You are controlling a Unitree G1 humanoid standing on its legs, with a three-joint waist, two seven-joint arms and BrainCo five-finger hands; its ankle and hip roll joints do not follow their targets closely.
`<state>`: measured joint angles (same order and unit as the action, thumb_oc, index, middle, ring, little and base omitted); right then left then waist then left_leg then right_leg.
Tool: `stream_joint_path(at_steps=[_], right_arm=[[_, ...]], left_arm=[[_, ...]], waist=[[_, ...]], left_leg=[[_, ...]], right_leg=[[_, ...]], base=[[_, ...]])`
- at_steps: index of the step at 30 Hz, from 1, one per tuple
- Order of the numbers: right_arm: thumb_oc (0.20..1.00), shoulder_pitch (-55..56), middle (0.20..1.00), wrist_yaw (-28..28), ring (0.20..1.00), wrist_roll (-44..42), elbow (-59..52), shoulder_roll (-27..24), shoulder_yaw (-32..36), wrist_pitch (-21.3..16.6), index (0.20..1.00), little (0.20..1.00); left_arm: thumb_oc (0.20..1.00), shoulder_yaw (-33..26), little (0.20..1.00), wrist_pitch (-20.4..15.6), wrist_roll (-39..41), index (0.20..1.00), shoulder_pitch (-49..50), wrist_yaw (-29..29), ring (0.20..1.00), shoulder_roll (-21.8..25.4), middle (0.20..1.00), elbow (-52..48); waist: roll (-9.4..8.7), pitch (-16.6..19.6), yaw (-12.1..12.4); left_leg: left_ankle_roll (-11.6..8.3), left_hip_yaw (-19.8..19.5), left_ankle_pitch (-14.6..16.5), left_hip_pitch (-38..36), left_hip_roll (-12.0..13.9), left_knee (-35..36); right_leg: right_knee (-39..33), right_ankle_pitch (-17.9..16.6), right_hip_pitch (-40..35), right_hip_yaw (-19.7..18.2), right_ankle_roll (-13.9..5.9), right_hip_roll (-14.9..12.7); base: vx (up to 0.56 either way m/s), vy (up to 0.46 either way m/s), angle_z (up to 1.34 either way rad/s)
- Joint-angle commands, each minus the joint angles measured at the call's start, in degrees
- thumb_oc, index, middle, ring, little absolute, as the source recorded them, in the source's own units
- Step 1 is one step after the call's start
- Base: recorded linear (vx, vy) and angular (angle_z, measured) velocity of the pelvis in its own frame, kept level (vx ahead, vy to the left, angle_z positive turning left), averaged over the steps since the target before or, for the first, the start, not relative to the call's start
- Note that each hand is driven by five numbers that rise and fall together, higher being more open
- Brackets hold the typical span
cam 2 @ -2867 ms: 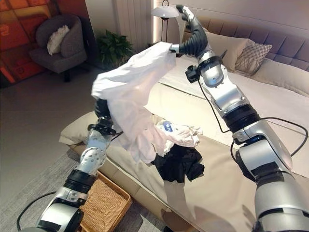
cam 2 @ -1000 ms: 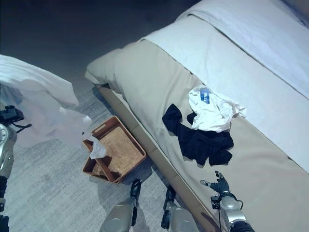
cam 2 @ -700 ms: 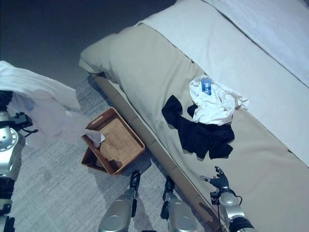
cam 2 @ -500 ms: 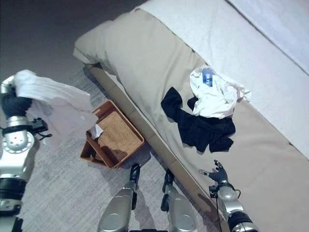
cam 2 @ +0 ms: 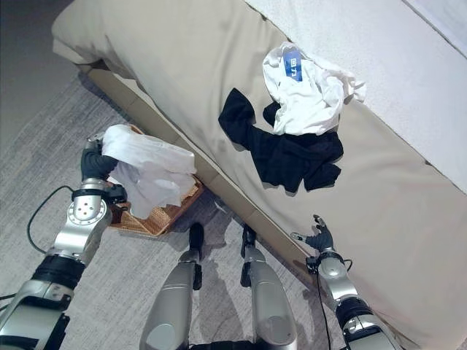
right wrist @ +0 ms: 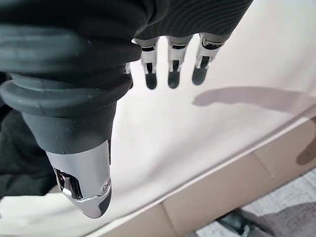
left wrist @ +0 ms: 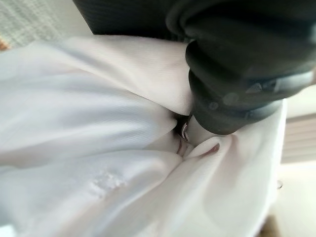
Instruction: Pick up clothes into the bucket
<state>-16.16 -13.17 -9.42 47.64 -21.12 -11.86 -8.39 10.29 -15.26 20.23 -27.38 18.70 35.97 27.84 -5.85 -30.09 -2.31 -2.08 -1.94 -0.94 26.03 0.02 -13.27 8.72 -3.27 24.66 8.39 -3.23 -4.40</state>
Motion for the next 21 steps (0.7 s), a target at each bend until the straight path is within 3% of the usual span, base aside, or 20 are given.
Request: stream_joint_path(at_steps=[1, 11, 13, 21], right_arm=[[1.000, 0.1, 1.000, -2.2, 1.000, 0.5, -4.6, -3.7, -0.5, -2.5, 1.000, 1.000], [1.000, -0.6, 1.000, -4.0, 1.000, -0.7, -9.5, -4.9, 0.8, -3.8, 1.000, 1.000], [1.000, -0.3, 1.000, -4.3, 1.000, -0.9, -10.5, -5.3, 0.7, -4.1, 1.000, 1.000], [1.000, 0.5, 1.000, -4.7, 1.000, -0.6, -13.7, -6.4, 0.5, -4.8, 1.000, 1.000]], left_arm=[[0.200, -2.4, 0.200, -0.9, -2.8, 0.200, -3.4, 2.6, 0.200, -0.1, 0.200, 2.1], [0.200, -6.8, 0.200, 0.3, 1.5, 0.200, -4.4, 7.3, 0.200, -2.8, 0.200, 12.6], [0.200, -7.7, 0.200, 0.5, 2.6, 0.200, -4.2, 7.9, 0.200, -2.9, 0.200, 14.5], [0.200, -9.6, 0.200, -0.2, 5.6, 0.200, -5.8, 9.6, 0.200, -1.8, 0.200, 16.1]], waist=[[-0.82, 0.3, -1.3], [-2.34, 0.3, -2.6], [-2.42, 0.3, -2.7], [-3.00, 0.3, -3.4]], left_leg=[[1.59, -1.2, 4.9, 5.2, -1.8, -9.4], [2.43, -0.6, 8.1, 16.9, -1.4, -20.5], [2.31, -1.5, 11.1, 19.0, -1.0, -24.3], [2.69, -2.0, 13.3, 28.2, -0.5, -32.0]], right_leg=[[7.0, 3.4, 2.8, -1.2, -2.97, -4.4], [15.9, 5.0, 14.0, -2.7, -2.68, -3.6], [19.9, 7.8, 16.3, -3.1, -2.74, -3.0], [27.9, 10.2, 25.6, -2.7, -2.50, -3.0]], base=[[-0.05, 0.019, -0.05], [-0.04, 0.011, -0.12], [0.06, 0.001, -0.02], [-0.01, 0.002, -0.05]])
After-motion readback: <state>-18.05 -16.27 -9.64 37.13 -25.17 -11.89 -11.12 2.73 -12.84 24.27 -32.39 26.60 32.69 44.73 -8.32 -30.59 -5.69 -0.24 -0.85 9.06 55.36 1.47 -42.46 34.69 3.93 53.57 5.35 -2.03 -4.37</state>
